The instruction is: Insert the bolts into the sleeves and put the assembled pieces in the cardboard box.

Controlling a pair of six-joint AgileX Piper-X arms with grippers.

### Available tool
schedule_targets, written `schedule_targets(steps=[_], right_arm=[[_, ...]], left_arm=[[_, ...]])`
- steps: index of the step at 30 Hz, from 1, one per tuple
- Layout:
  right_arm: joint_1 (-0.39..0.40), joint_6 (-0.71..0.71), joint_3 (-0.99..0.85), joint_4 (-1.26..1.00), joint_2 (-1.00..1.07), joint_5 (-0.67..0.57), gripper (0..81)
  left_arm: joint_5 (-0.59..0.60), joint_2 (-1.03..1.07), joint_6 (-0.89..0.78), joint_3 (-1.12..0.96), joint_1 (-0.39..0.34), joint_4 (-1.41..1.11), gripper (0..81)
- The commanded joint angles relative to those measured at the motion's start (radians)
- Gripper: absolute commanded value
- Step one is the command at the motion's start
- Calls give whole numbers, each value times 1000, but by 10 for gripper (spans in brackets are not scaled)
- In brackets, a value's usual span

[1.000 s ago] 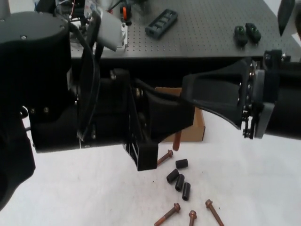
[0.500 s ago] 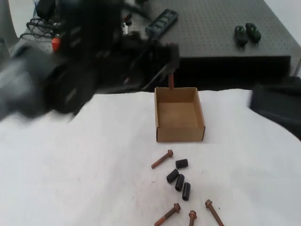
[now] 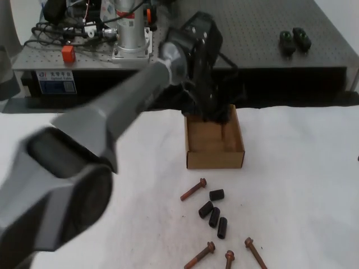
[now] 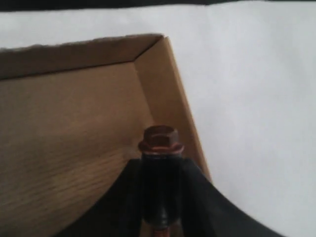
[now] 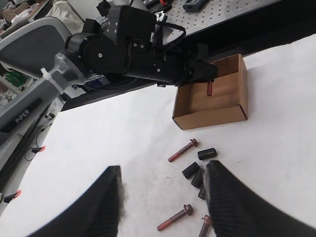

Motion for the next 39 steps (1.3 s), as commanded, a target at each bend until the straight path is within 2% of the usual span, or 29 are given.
schedule_targets(steps=[1, 4, 6, 8, 11, 13, 18, 20, 25, 26, 31, 36, 39], right_arm=[[-4, -9, -5, 4, -3, 47, 391], [-4, -9, -5, 4, -3, 60, 391], [-4, -9, -5, 2, -3, 63, 391], [-4, -9, -5, 0, -3, 66, 391], [-4, -9, -5, -21, -3, 66, 391], [-4, -9, -5, -39, -3, 68, 391], [-4, -37, -5, -59, 15, 64, 391], [-4, -97, -5, -39, 52, 61, 391], [-4, -214, -5, 44, 280, 54, 391], [-4, -251, -5, 43, 351, 35, 391], [-4, -395, -57, 24, 744, 6, 391], [-4, -414, -137, 6, 1049, -44, 391], [-4, -428, -160, 3, 1158, -53, 391]], left_arm=[[-17, 41, 16, -173, -9, 120, 6], [-17, 52, 20, -170, -13, 130, 4], [-17, 52, 20, -170, -15, 131, 48], [-17, 52, 20, -170, -15, 131, 128], [-6, 52, 20, -170, -15, 137, 309], [8, 52, 16, -170, -15, 137, 377], [87, -18, -9, -170, 2, 159, 368], [68, -84, 62, -170, 18, 206, 365], [-211, -278, 370, -158, 62, 450, 365], [-224, -319, 362, -137, 79, 455, 365], [-273, -509, 377, 23, 139, 412, 365], [-301, -723, 405, 287, 168, 325, 365], [-290, -854, 386, 466, 180, 229, 365]])
